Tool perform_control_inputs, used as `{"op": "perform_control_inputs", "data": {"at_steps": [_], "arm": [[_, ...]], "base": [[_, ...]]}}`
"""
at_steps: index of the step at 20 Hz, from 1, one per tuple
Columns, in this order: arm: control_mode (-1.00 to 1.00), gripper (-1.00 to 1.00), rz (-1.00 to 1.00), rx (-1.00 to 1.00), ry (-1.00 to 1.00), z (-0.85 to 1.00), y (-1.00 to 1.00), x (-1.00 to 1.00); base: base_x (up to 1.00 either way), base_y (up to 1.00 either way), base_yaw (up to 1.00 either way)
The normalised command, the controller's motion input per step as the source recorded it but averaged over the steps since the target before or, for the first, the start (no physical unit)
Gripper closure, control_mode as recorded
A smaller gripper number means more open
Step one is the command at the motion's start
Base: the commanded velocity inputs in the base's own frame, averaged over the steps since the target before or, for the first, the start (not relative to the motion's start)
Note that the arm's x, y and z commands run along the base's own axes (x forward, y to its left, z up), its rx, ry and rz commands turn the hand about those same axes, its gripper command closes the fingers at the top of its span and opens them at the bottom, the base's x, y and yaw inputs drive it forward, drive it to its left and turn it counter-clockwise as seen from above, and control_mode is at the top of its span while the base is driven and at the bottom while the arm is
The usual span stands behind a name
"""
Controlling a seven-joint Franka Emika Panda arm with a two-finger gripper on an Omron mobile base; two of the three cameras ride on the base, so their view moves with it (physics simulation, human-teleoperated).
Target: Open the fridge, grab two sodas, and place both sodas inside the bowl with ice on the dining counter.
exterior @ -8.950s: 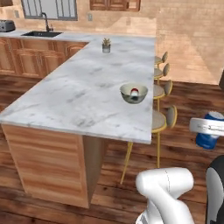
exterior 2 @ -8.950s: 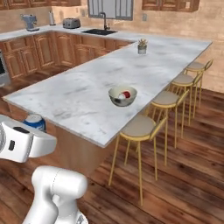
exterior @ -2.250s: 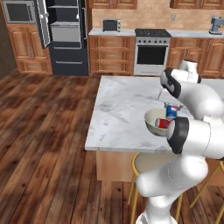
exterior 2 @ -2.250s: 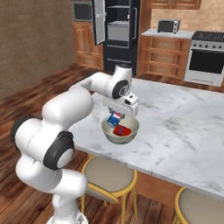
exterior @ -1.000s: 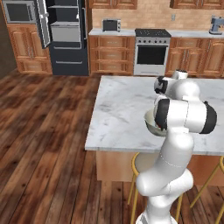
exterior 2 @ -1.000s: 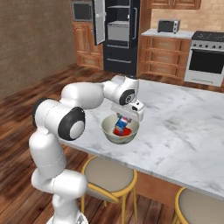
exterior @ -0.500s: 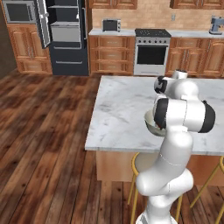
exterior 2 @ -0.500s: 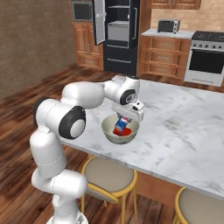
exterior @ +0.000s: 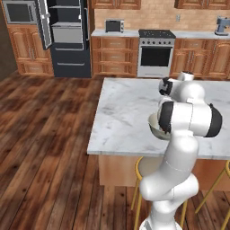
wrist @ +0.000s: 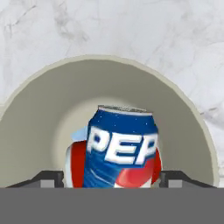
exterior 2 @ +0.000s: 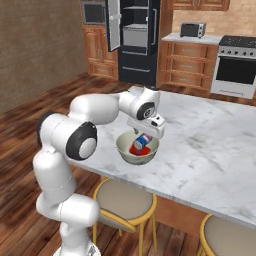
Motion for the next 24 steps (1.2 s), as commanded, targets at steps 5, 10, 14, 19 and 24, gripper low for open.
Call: {"op": "perform_control_inputs", "data": {"at_steps": [5,10,14,19,24], "arm": [[-1.00,-1.00,0.00,0.00,-0.11,0.09,0.02,-0.32],[-1.00,-1.00,0.00,0.00,-0.12,0.33,0.05,-0.32],[-1.00,-1.00,0.00,0.00,-0.13,0.42,0.09,-0.34],[-1.00,-1.00,0.00,0.00,-0.11,0.30,0.15,-0.49],[-1.00,-1.00,0.00,0.00,-0.16,0.23,0.21,-0.75]], "base": [[0.00,0.00,0.00],[0.00,0.00,0.00],[0.00,0.00,0.00],[0.00,0.00,0.00],[0.00,0.00,0.00]]}}
